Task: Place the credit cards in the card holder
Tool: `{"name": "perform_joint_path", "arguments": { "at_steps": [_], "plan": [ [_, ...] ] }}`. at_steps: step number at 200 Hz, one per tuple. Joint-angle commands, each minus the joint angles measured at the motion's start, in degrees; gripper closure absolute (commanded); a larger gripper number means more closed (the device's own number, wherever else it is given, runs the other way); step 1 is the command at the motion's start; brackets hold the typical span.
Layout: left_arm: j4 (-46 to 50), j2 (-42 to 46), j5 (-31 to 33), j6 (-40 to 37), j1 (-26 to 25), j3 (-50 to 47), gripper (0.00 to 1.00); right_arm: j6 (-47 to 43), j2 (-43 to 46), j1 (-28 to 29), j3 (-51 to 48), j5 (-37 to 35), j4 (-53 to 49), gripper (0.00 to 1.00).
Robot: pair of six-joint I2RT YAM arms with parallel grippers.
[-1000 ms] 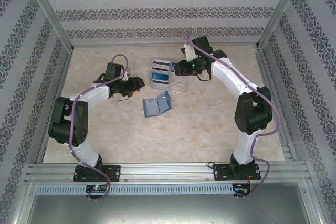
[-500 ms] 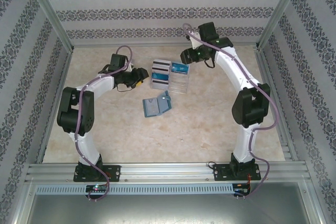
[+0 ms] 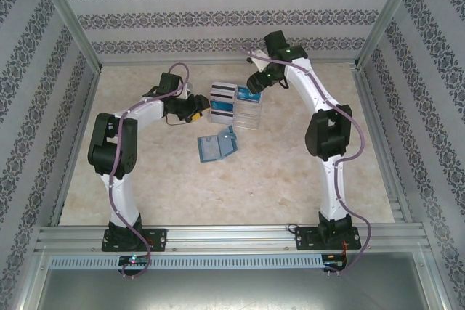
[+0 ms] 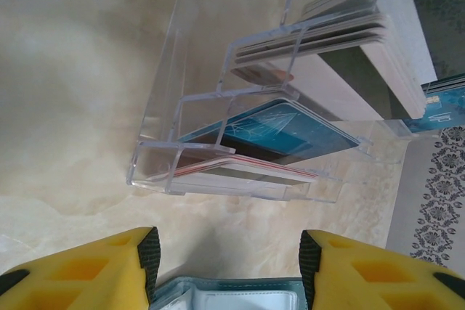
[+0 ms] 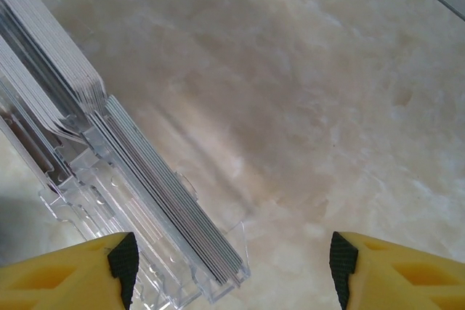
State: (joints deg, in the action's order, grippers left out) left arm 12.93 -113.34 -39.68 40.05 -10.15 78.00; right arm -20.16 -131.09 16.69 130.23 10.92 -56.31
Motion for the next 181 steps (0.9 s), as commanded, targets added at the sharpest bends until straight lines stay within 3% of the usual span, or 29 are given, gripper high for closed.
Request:
{"name": "perform_joint_path", "arguments": {
  "at_steps": [1,181],
  "plan": [
    [2.23,-0.88,-1.37,-1.38,-0.61,1.72,0.45,-4.09,-2.16,1.89,3.61,-1.33,-2.89,0.28],
    [1.05,-3.56,-1.93,-0.5,-1.53,1.46,0.44,-4.1,-5.8,2.82,5.51,-6.79,-1.26,0.32]
  ]
}}
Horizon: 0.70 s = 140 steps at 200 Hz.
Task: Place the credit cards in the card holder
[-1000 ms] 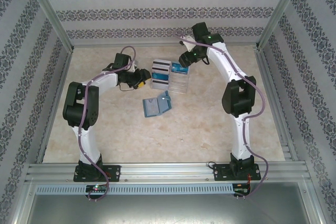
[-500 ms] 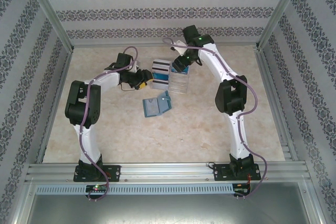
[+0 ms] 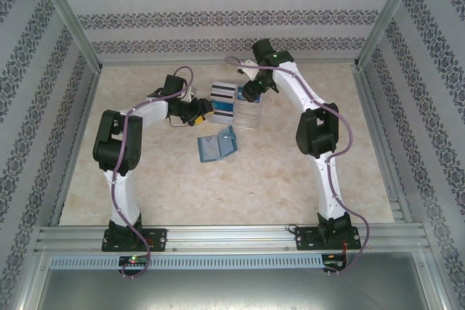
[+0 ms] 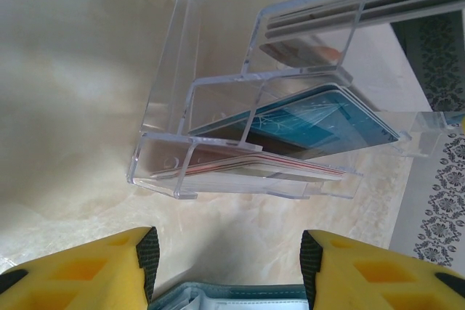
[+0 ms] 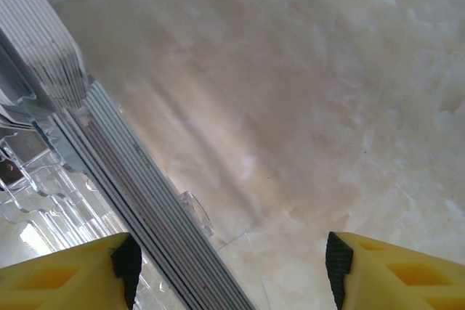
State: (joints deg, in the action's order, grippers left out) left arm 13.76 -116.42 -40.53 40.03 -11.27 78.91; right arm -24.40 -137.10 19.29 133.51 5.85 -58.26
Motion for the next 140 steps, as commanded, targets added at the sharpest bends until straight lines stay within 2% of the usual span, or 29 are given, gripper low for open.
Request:
{"name": "perform_joint_path", "arguments": {
  "at_steps": [1,99,140],
  "plan": [
    [0.22,-0.43,-1.1,-0.48,-0.42,0.54,0.44,0.14,0.23,0.27,2.25,-1.72,0.65,0.32],
    [0.35,-0.24,-1.42,-0.46,-0.46,0.8,0.44,0.5,0.52,-0.05,3.42,-0.37,0.19,0.35],
    [0.57,-0.28,-1.56,-0.56,-0.37,0.8,0.44,0.41,0.76,-0.04,3.07,1.64,-0.28,0.41]
  ]
}}
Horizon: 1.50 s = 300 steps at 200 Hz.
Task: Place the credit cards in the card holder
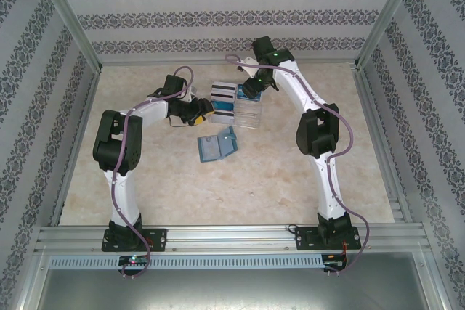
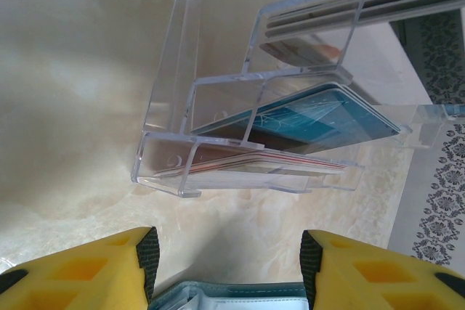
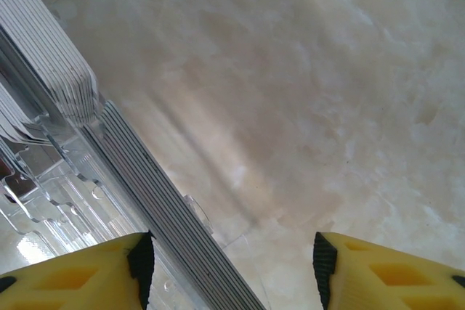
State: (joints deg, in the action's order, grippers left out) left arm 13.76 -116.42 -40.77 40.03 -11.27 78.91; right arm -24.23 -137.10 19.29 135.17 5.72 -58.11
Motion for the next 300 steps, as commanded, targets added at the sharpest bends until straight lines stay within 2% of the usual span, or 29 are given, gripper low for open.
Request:
{"name": "perform_joint_path", "arguments": {
  "at_steps": [1,57,142,282,300],
  "plan": [
    [0.57,-0.29,-1.32,-0.61,-0.39,0.8,0.44,0.23,0.77,-0.04,1.41,1.81,-0.43,0.41],
    [0.57,-0.29,-1.66,-0.53,-0.5,0.69,0.44,0.06,1.7,-0.09,0.55,2.81,-0.6,0.46],
    [0.15,-0.12,-1.94,-0.27,-0.47,0.47,0.44,0.32,2.43,-0.3,0.8,2.54,-0.69,0.59],
    [-0.31,0.17,-2.2,0.0,-0.69,-0.08,0.44,1.19,3.78,-0.85,0.0,3.97,-0.08,0.57],
    [-0.31,0.19,-2.22,-0.02,-0.76,-0.05,0.44,1.38,3.64,-1.0,0.09,4.75,-0.08,0.59]
  ]
}}
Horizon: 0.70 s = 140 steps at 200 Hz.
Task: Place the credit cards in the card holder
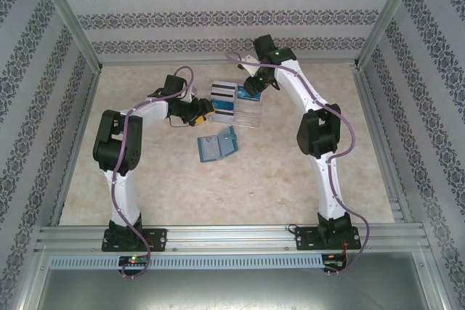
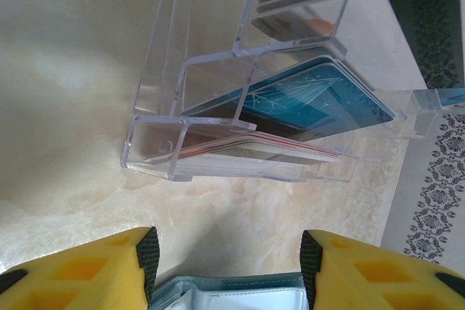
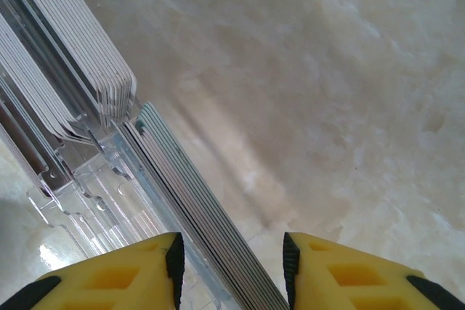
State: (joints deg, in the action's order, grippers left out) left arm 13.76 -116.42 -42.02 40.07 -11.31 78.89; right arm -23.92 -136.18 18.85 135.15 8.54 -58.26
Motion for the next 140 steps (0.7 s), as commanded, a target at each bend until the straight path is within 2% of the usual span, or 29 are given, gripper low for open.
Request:
{"name": "perform_joint_path", "arguments": {
  "at_steps": [1,20,35,52,140],
  "plan": [
    [-0.31,0.21,-0.96,-0.03,-0.72,-0.04,0.44,1.07,2.7,-0.61,0.11,1.93,0.08,0.59],
    [-0.31,0.23,-1.08,-0.08,-0.77,-0.05,0.44,0.77,2.32,-0.52,0.31,1.73,-0.34,0.58],
    [-0.31,0.23,-1.14,-0.08,-0.81,-0.19,0.44,0.4,2.66,-0.41,-0.58,2.1,-0.2,0.44],
    [-0.47,0.23,-1.17,-0.01,-0.74,-0.14,0.44,-0.07,2.26,-0.14,-0.85,1.04,-0.12,0.39],
    [-0.31,0.21,-1.49,-0.08,-0.81,-0.23,0.44,0.28,-2.51,0.29,1.78,-2.6,-1.18,0.38]
  ]
}}
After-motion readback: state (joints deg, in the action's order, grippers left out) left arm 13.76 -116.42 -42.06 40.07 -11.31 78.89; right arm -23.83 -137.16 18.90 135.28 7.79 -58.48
